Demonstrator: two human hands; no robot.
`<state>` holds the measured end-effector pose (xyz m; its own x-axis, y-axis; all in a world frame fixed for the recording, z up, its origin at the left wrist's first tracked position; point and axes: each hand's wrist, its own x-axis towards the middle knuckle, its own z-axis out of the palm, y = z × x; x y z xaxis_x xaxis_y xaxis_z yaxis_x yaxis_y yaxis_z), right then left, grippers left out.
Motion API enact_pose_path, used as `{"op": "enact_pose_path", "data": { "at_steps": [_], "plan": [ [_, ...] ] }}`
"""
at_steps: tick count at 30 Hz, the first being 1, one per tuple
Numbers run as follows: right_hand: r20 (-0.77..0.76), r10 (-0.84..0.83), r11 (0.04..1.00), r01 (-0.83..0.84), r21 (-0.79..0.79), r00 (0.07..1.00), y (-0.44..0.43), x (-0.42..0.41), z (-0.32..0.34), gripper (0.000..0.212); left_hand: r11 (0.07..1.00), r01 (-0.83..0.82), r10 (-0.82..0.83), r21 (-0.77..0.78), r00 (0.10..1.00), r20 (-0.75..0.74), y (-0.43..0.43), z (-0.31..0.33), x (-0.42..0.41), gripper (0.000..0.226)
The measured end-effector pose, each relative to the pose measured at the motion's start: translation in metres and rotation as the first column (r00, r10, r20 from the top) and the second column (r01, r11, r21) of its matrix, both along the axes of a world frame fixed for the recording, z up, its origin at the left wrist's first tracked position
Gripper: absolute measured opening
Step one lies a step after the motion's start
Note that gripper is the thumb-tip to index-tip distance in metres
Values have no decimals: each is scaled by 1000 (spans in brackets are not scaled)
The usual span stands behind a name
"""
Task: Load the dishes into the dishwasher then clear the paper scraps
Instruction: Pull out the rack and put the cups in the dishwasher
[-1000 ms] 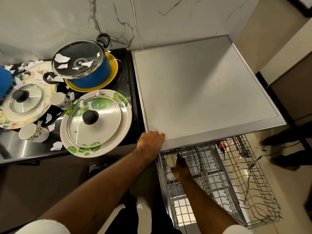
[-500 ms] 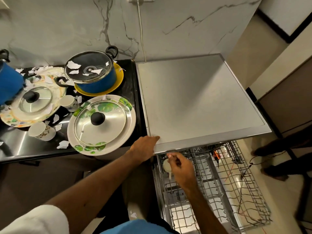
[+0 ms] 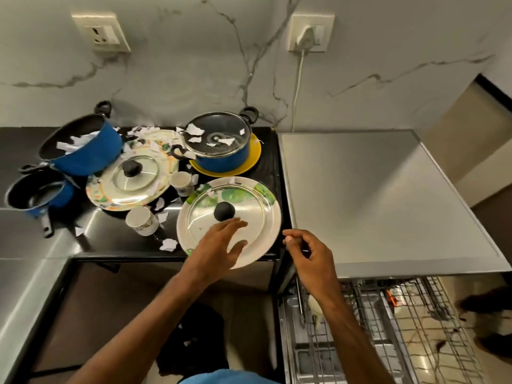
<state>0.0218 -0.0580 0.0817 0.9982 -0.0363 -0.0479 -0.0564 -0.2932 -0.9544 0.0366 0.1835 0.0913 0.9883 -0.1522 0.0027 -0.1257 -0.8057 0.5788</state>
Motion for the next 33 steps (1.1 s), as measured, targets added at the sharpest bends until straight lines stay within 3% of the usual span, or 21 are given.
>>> {"op": "enact_pose_path", "data": {
  "at_steps": [6, 10, 15, 20, 26, 30, 33],
  "plan": [
    [12, 67, 997, -67, 28, 998, 54, 19, 12, 18, 980, -192, 195, 52, 980, -48, 79, 5, 14, 56],
    [16, 71, 997, -71, 11, 997, 77, 24, 14, 17, 907, -352, 376, 230, 924, -69, 131, -8, 25, 68],
    [-18, 73, 997, -73, 6, 997, 100, 25, 11, 19, 850, -375, 437, 371, 894, -98, 176, -29, 27, 79],
    [-36, 61, 998, -60, 5, 998, 130, 28, 8, 18, 866, -430, 455, 256, 890, -45, 191, -34, 36, 62],
    [-51, 65, 998, -65, 5, 997, 158, 28, 8, 18, 868, -479, 491, 128, 866, -91, 211, -44, 44, 86],
    [-66, 81, 997, -81, -6, 995, 168, 29, 10, 18, 866, -497, 500, 57, 856, -135, 221, -48, 48, 84],
    [-62, 93, 996, -94, -15, 994, 176, 30, 14, 18, 893, -450, 448, -3, 890, -87, 226, -46, 46, 84]
  ]
}}
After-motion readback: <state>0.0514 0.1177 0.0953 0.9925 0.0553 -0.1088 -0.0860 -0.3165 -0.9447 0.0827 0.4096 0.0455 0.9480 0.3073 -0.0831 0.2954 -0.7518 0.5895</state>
